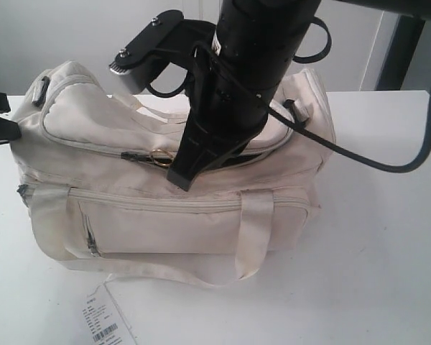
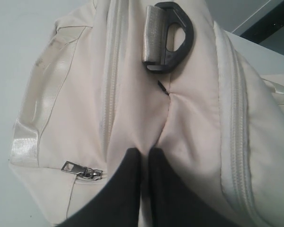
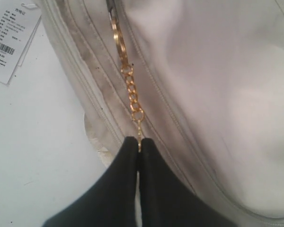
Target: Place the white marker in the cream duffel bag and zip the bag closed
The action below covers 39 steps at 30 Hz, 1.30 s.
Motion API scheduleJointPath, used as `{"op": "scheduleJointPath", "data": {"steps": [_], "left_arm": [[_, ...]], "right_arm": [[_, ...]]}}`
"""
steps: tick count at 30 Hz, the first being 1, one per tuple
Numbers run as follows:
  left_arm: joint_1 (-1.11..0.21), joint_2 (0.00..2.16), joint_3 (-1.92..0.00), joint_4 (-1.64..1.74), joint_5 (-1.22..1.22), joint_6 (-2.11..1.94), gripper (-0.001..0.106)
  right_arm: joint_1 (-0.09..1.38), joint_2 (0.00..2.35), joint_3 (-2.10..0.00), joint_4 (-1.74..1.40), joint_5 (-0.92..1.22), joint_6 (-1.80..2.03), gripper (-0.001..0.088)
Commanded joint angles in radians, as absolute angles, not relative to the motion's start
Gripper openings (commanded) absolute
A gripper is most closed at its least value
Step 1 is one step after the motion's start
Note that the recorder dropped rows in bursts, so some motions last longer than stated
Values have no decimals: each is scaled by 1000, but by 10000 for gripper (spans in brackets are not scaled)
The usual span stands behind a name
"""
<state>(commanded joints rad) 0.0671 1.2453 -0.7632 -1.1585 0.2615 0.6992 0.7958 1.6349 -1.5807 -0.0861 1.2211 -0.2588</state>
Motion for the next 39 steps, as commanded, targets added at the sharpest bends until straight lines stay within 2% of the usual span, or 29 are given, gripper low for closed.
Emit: {"op": "scheduleJointPath", "data": {"steps": [39], "left_arm": [[67,1245,-763,-1159,264,699,0]], "right_arm": [[776,1578,-1511,-136,1221,-265,0]]}}
